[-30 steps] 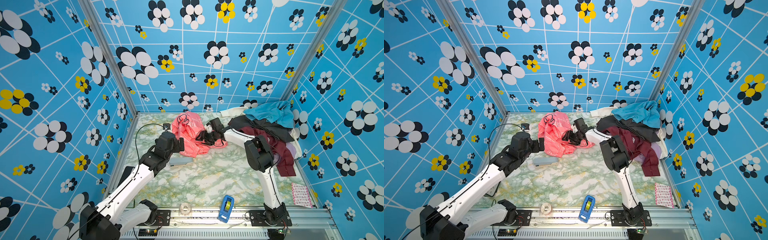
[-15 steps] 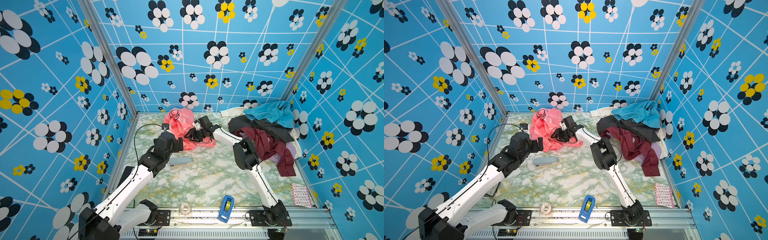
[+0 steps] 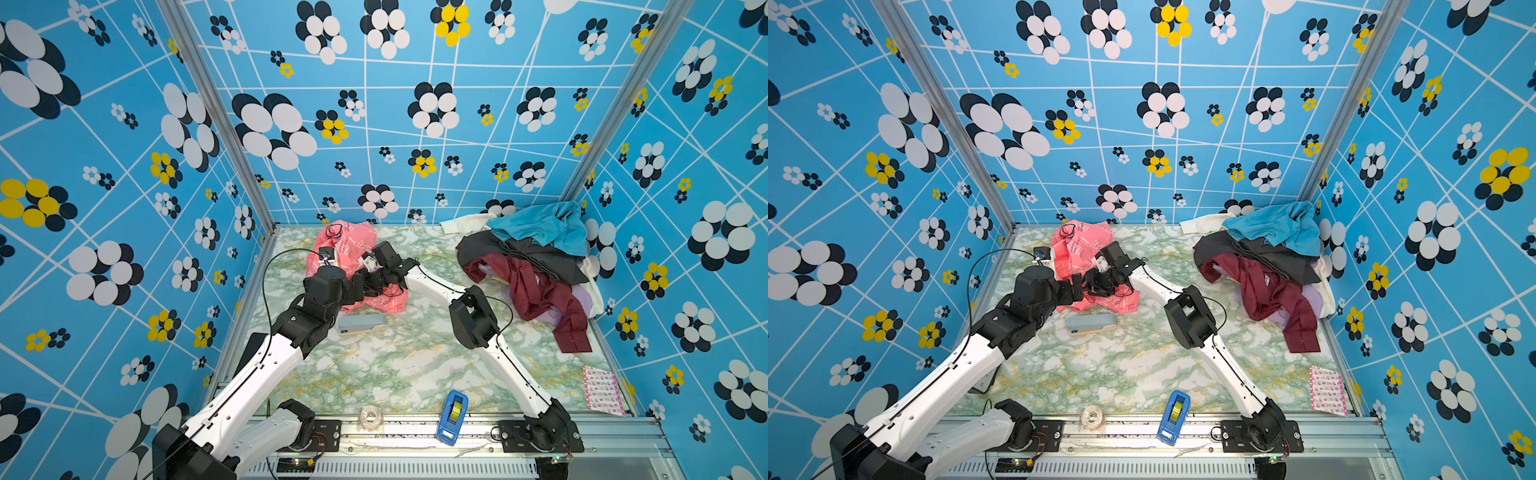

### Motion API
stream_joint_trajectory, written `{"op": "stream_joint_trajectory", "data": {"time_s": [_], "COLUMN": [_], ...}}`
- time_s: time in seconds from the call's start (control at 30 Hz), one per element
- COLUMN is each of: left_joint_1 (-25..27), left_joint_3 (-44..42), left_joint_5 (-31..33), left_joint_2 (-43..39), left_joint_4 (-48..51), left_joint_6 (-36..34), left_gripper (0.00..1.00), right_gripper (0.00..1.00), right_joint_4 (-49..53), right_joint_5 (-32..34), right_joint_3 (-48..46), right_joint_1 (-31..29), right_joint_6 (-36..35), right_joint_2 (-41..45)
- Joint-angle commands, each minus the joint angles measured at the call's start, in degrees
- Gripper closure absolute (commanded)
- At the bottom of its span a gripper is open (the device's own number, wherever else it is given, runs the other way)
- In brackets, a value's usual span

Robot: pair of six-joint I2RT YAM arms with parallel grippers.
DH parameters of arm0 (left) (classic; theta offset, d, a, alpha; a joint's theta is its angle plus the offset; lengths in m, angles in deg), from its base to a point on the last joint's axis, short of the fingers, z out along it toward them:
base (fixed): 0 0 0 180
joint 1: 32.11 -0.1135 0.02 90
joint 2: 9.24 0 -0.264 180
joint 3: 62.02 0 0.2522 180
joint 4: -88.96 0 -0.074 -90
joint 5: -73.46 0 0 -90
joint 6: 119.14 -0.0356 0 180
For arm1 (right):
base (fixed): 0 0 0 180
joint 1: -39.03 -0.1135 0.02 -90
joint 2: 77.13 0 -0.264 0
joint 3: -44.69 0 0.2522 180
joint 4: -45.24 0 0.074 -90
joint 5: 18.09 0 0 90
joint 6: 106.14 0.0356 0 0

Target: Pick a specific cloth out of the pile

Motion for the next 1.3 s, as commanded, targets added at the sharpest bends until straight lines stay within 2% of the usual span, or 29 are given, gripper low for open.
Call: {"op": "stream_joint_trajectory", "data": {"time_s": [0.0, 0.27, 0.43, 0.5, 0.77, 0.9, 0.97, 1.07, 1.27], "left_joint_1": [-0.31, -0.35, -0.40, -0.30, -0.26, -0.26, -0.27, -0.30, -0.35], "left_joint_3": [-1.03, -0.88, -0.88, -0.95, -0.66, -1.05, -1.19, -1.36, -1.62], "left_joint_5": [0.94, 0.92, 0.66, 0.40, 0.08, 0.39, 0.44, 0.63, 1.78], "left_joint_2": [-1.40, -3.05, -4.94, -5.62, -6.50, -6.73, -6.77, -6.69, -6.85], "left_joint_4": [0.62, 0.98, 1.40, 1.35, 1.94, 1.69, 1.51, 1.60, 1.52], "left_joint_6": [-0.66, -0.52, 0.25, 0.53, 0.38, 0.29, 0.21, -0.04, -0.64], "left_gripper": [0.01, 0.01, 0.01, 0.01, 0.01, 0.01, 0.01, 0.01, 0.01], "right_gripper": [0.42, 0.36, 0.35, 0.35, 0.34, 0.34, 0.36, 0.48, 0.47], "right_joint_4": [0.74, -0.49, 6.66, 6.64, 13.48, 7.12, 3.19, -2.58, -6.98], "right_joint_5": [-2.50, -3.43, 4.40, 6.96, 11.20, 12.91, 12.77, 11.61, 8.89], "right_joint_3": [0.89, -5.60, -11.37, -15.53, -21.19, -29.22, -31.11, -30.77, -18.45], "right_joint_1": [-0.03, -0.14, -0.08, 0.15, 1.55, 2.91, 4.28, 6.13, 8.05], "right_joint_6": [-1.47, -4.55, -9.77, -10.27, -11.06, -9.82, -8.26, -5.90, -2.88], "right_joint_2": [0.55, 12.32, 20.68, 23.86, 29.78, 35.05, 35.55, 33.82, 23.01]}}
